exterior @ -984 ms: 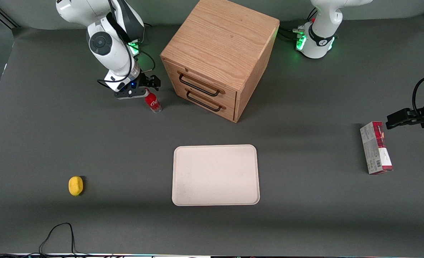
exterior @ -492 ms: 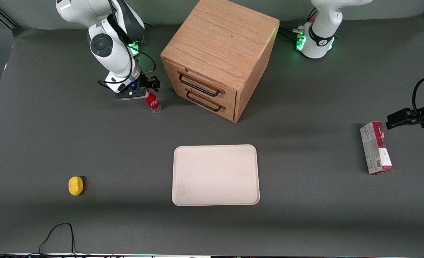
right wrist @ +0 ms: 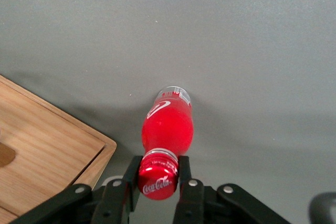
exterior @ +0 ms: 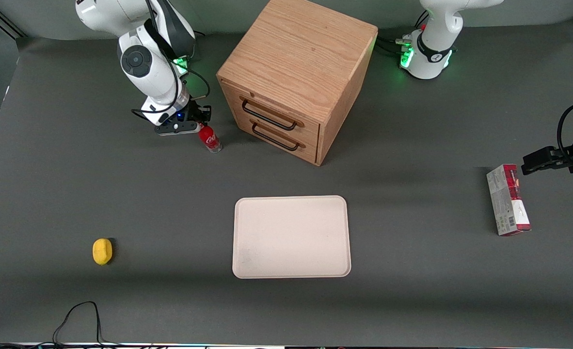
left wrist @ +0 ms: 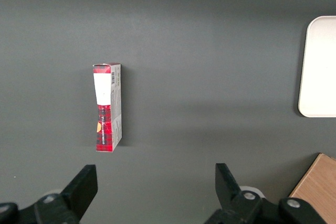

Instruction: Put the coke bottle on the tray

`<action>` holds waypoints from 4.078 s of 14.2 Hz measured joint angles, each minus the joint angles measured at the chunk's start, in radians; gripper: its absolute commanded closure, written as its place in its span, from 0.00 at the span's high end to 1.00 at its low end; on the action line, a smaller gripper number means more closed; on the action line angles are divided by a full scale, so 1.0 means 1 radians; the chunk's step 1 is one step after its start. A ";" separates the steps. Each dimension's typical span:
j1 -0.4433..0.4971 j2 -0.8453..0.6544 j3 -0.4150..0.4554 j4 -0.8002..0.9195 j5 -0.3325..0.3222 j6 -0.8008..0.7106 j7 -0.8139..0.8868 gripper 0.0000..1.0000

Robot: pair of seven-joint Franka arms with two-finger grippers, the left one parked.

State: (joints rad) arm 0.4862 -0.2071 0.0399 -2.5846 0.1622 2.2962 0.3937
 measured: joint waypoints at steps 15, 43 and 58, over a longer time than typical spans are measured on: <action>-0.021 0.506 -0.230 1.318 -0.004 -0.982 -0.054 0.00; -0.019 1.158 -0.143 1.752 0.052 -0.469 0.187 1.00; -0.028 0.696 -0.186 1.359 0.025 -0.669 0.051 1.00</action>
State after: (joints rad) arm 0.4582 0.4893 -0.1466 -1.2261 0.1874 1.6270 0.4444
